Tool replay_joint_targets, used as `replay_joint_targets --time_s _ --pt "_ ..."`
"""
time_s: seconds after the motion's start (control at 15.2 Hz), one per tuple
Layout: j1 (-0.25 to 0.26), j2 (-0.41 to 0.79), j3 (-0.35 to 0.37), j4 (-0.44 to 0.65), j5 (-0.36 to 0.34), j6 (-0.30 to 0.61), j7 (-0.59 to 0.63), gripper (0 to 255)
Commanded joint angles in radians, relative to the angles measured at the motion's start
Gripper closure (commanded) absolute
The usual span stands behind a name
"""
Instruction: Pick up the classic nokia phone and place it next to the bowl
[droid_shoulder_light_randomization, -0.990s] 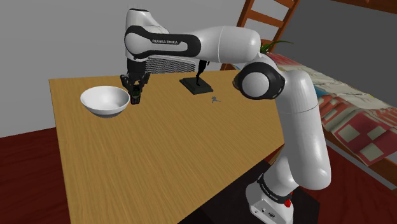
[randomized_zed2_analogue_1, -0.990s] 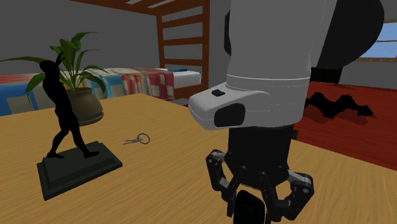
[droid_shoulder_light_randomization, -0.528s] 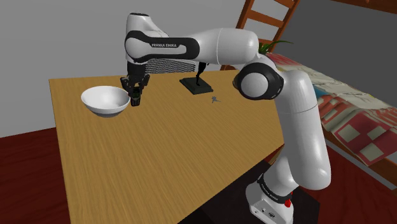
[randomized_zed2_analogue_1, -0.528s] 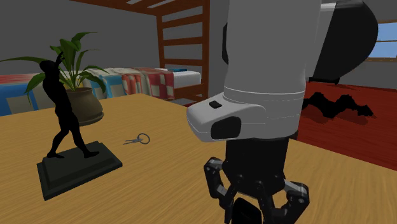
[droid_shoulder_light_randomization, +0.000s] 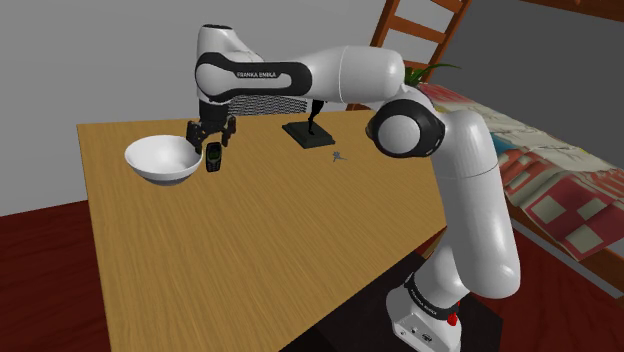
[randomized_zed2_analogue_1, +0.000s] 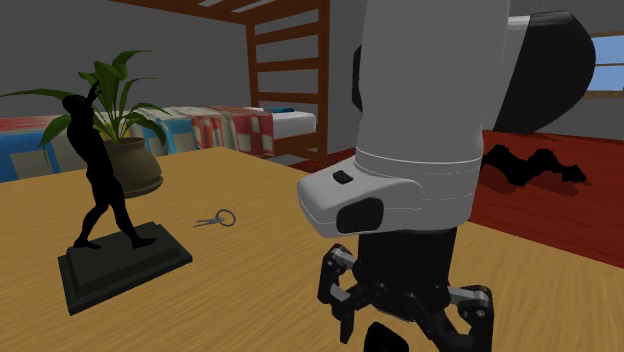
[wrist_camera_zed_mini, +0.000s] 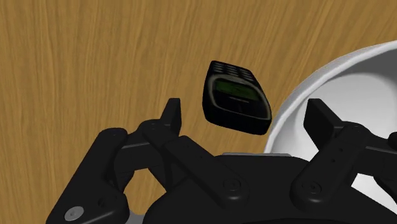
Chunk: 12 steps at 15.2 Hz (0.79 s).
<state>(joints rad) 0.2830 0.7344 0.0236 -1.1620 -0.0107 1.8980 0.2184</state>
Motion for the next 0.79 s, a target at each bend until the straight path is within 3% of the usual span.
replay_joint_targets --time_s 0.0,0.26,0.73 --pt "-0.001 -0.002 0.0 0.002 0.0 -0.005 -0.002 0" --pt "0.0 -0.015 0.001 0.108 0.001 -0.124 -0.002 0" --pt "0.0 -0.015 0.001 0.108 0.001 -0.124 -0.002 0"
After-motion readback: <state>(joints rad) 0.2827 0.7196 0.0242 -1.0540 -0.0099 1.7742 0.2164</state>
